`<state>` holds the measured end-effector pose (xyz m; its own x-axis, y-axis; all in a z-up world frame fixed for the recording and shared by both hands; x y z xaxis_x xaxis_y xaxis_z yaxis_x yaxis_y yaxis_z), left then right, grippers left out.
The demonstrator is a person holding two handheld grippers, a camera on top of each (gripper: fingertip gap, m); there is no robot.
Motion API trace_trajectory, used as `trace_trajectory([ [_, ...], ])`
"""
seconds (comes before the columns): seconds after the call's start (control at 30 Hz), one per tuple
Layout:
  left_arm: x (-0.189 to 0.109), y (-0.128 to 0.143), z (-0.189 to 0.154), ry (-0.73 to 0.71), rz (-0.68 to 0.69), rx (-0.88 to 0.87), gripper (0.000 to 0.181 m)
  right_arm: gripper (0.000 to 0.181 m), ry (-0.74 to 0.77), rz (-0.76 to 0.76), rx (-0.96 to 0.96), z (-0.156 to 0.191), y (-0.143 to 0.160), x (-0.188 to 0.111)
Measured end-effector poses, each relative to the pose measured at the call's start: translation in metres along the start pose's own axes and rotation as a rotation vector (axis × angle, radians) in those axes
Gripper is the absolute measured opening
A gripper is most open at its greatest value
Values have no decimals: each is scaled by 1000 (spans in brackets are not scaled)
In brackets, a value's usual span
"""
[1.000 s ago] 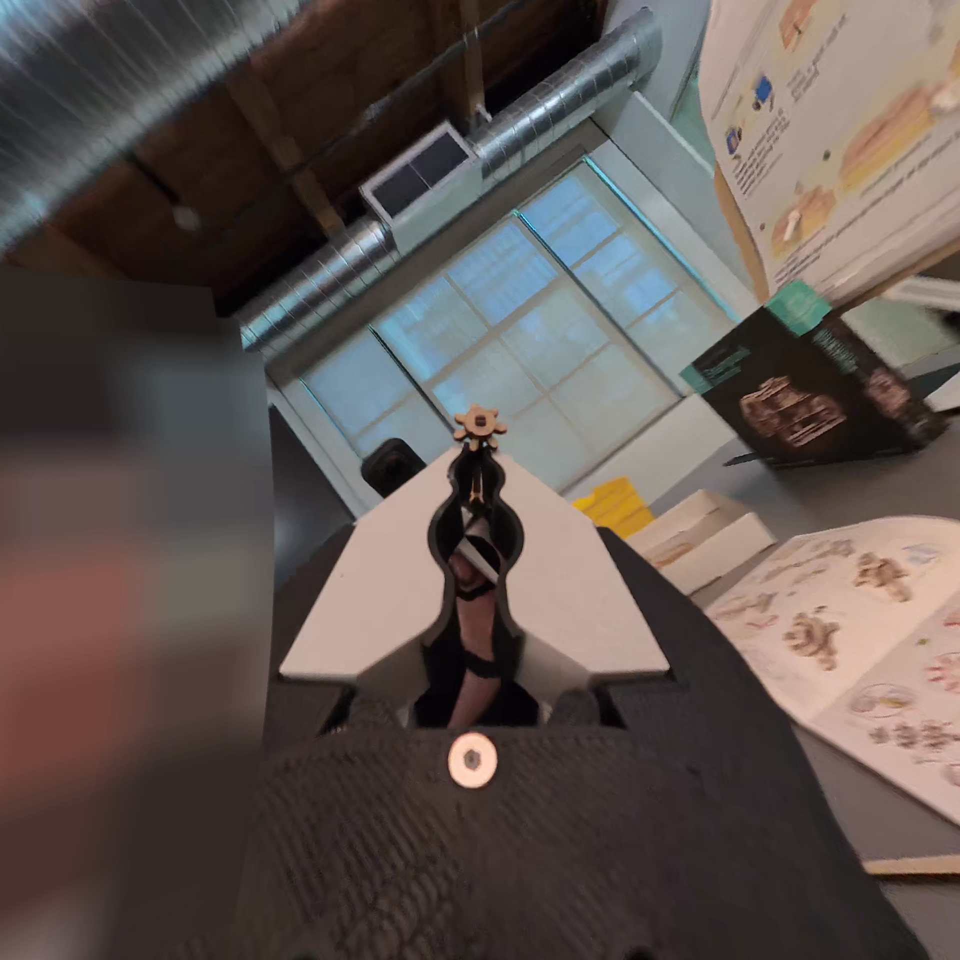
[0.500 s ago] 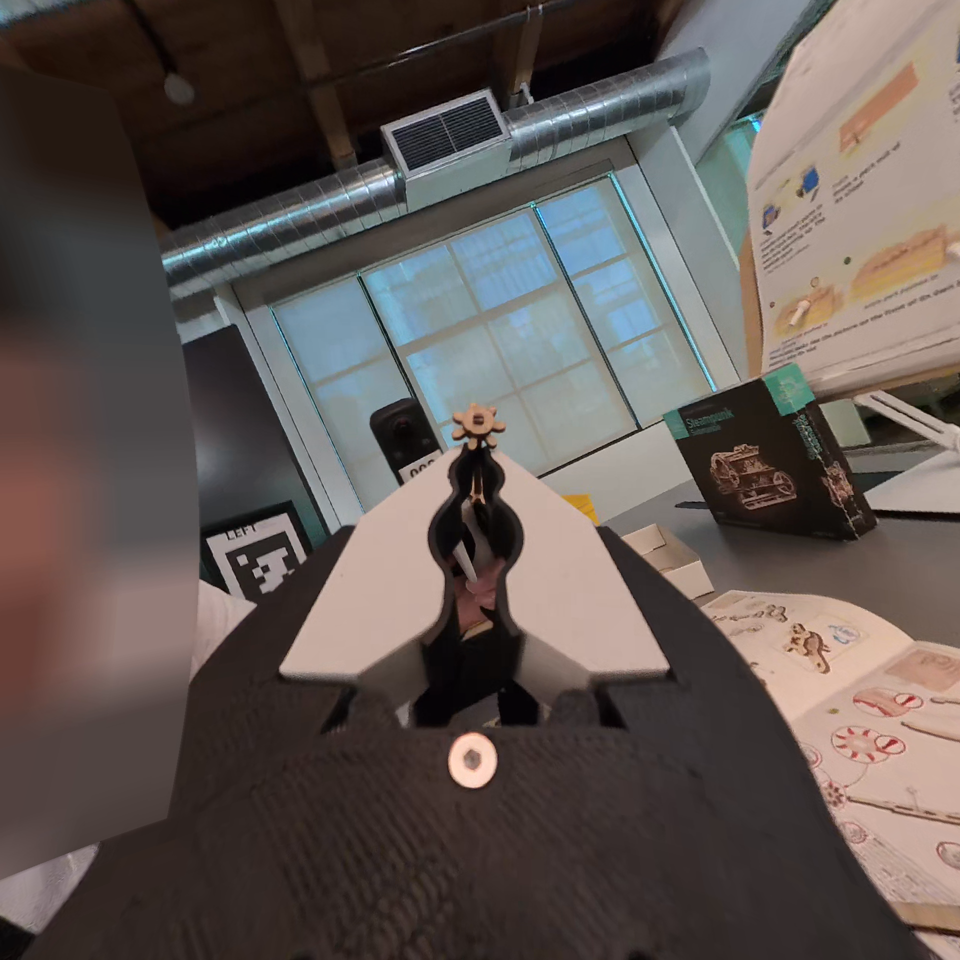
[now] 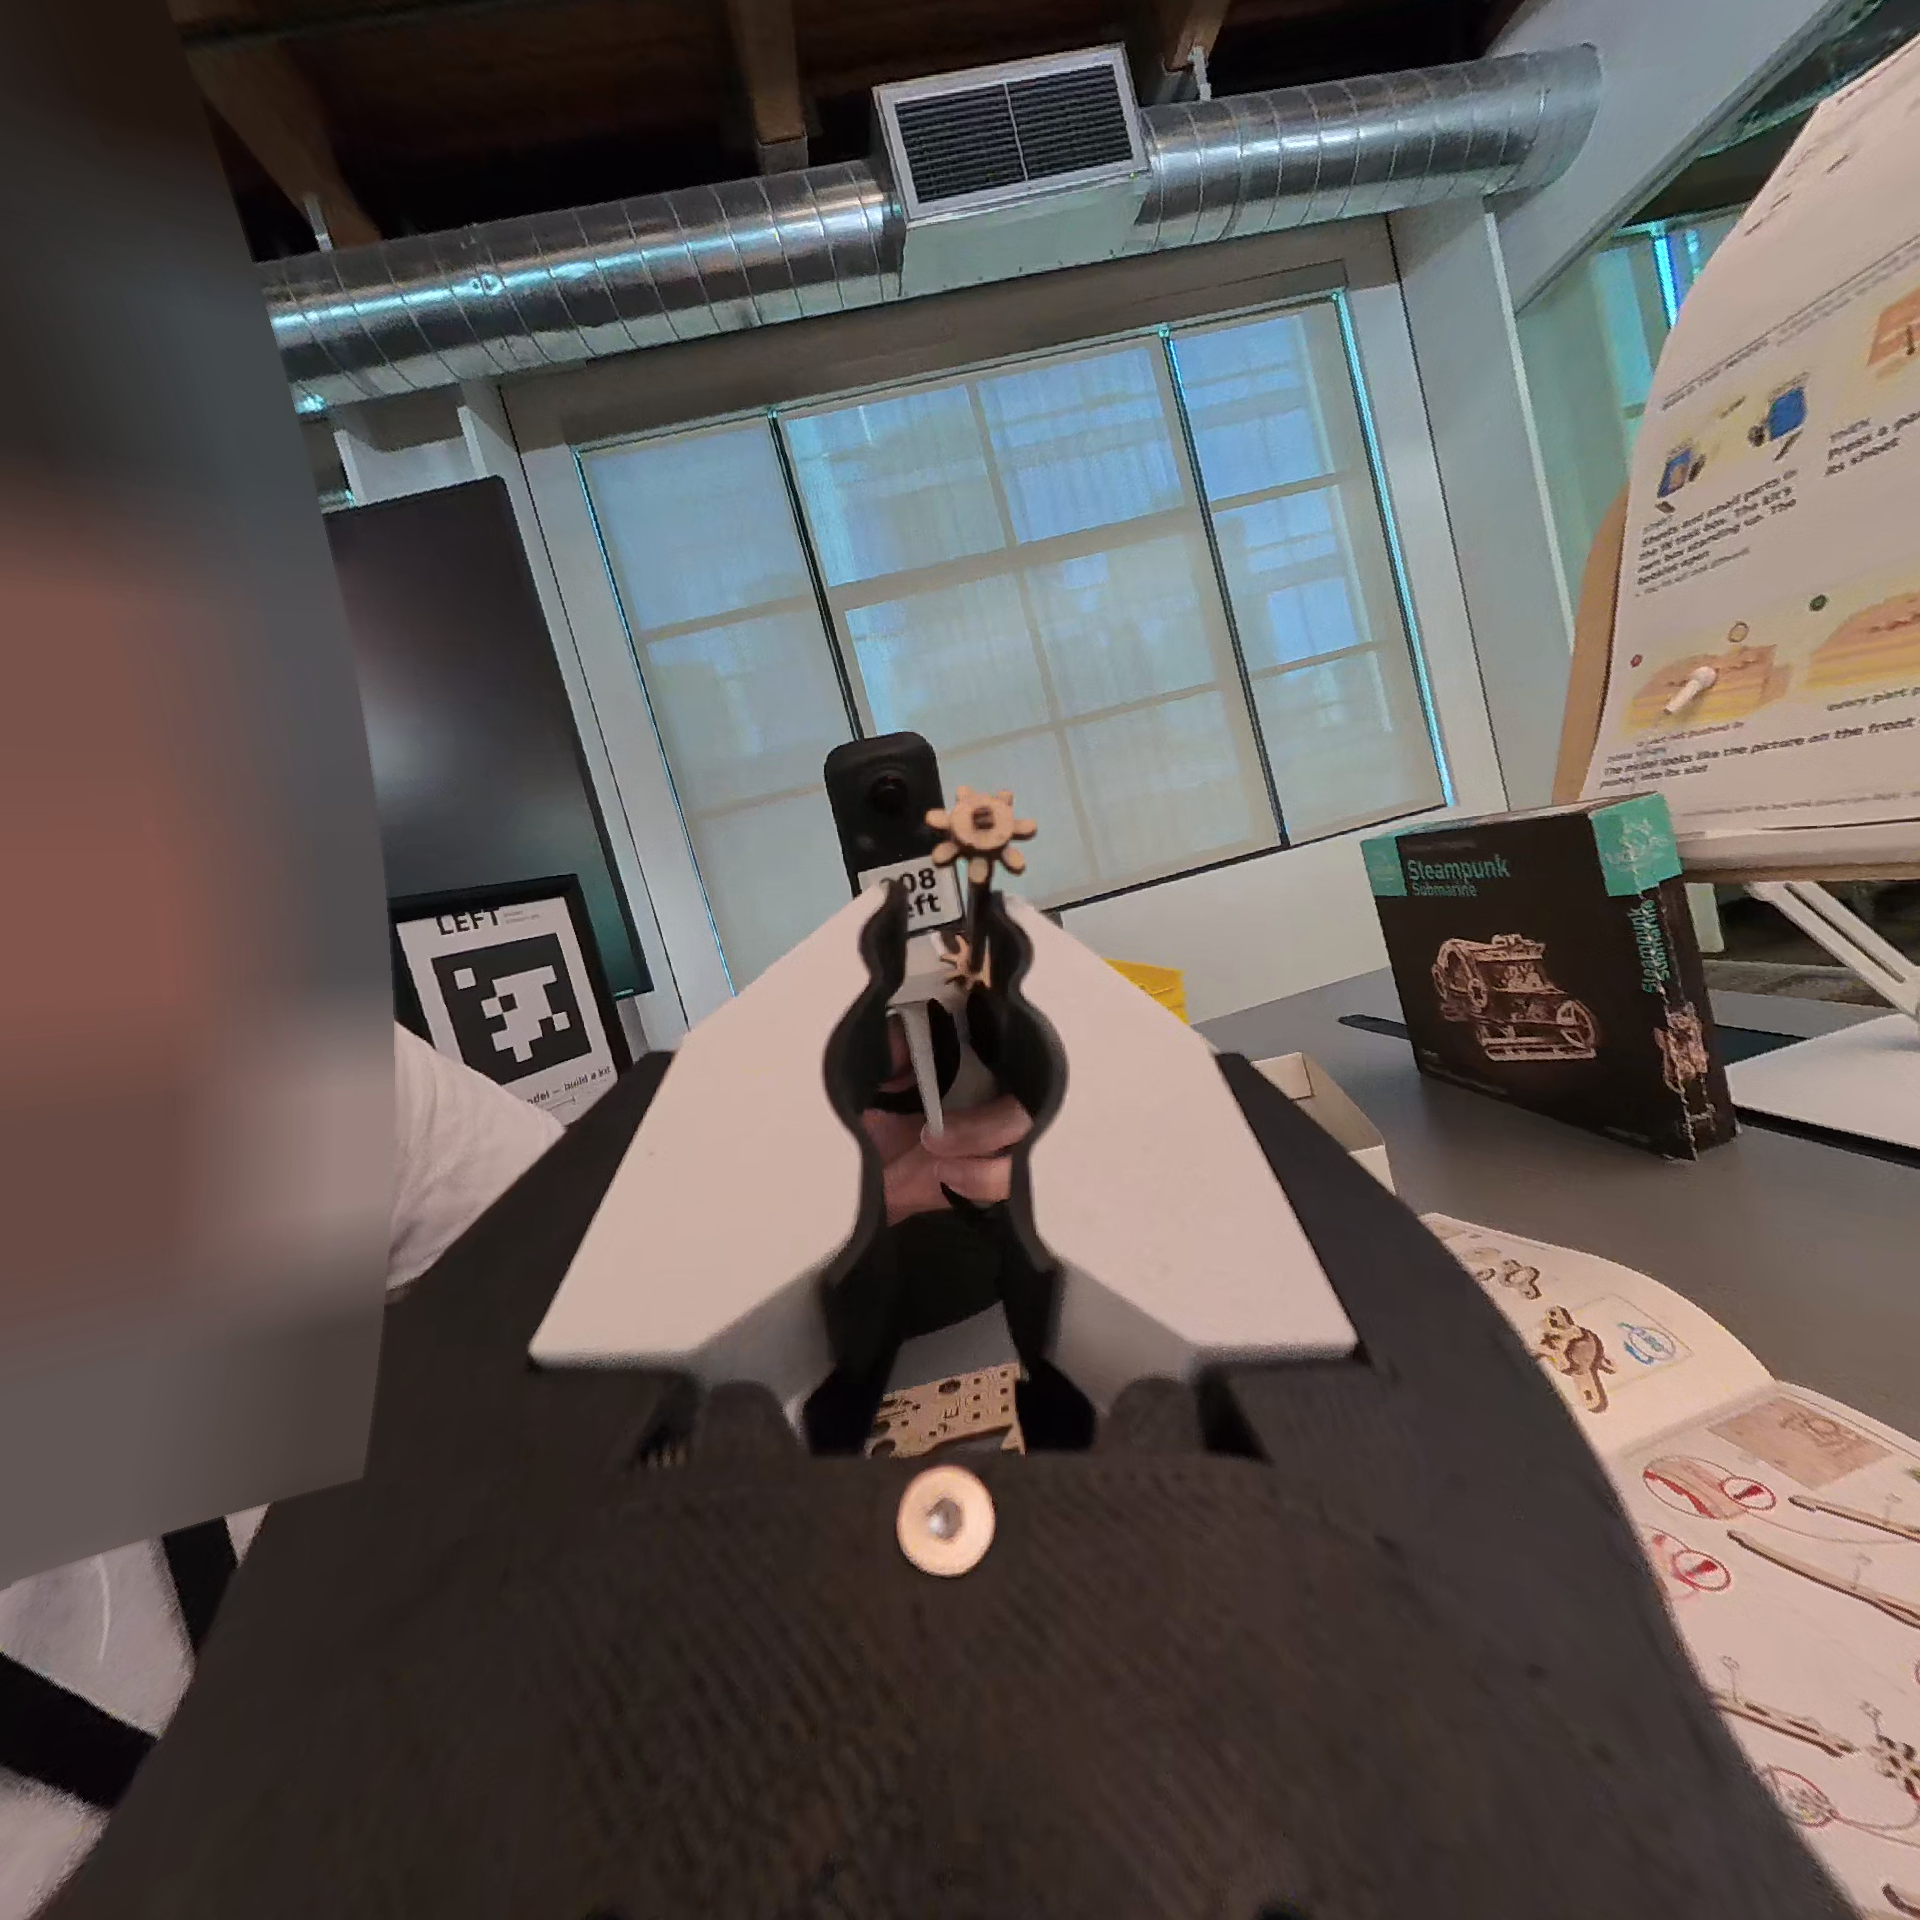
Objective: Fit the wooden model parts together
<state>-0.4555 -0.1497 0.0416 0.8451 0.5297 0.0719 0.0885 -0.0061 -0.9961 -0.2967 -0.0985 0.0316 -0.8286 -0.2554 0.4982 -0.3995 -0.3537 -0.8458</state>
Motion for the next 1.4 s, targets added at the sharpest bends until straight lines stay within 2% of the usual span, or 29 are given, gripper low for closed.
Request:
trace_trajectory([
  [0.23,0,-2,-5,36,-13,6,0,16,-2,22,3,1,4,5],
  [0.3,1,-1,-6,46,-8,11,0,1,-19,8,14,2,4,4],
  [0.33,1,-1,-7,53,-11,10,0,0,-26,10,27,2,5,4],
  [0.63,2,3,-10,79,13,26,0,0,-66,50,-14,6,5,0],
  [0.77,0,2,-9,101,17,15,0,0,-58,91,-122,10,4,3],
  [0.97,-2,2,-11,84,6,64,0,0,-60,112,-97,9,4,4],
  [1.07,-4,1,-15,118,0,79,0,0,-109,135,-100,13,4,5],
  [1.2,-3,1,-15,104,44,96,0,1,-85,194,-160,14,4,2],
  [1.4,-2,0,-19,89,31,109,0,1,-87,199,-168,17,3,2],
])
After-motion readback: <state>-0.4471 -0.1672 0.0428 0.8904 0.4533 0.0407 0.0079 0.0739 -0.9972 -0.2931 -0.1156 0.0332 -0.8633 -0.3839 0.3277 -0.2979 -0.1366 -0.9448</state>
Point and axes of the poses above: each gripper's, where its closed fingertips meet, x out along the fingers, y out of its underside, z = x × y across the jaws, the point moved 8 cm from there along -x, back along the fingers, and after that the axes turned 8 degrees about -y, right-handed, at the moved point
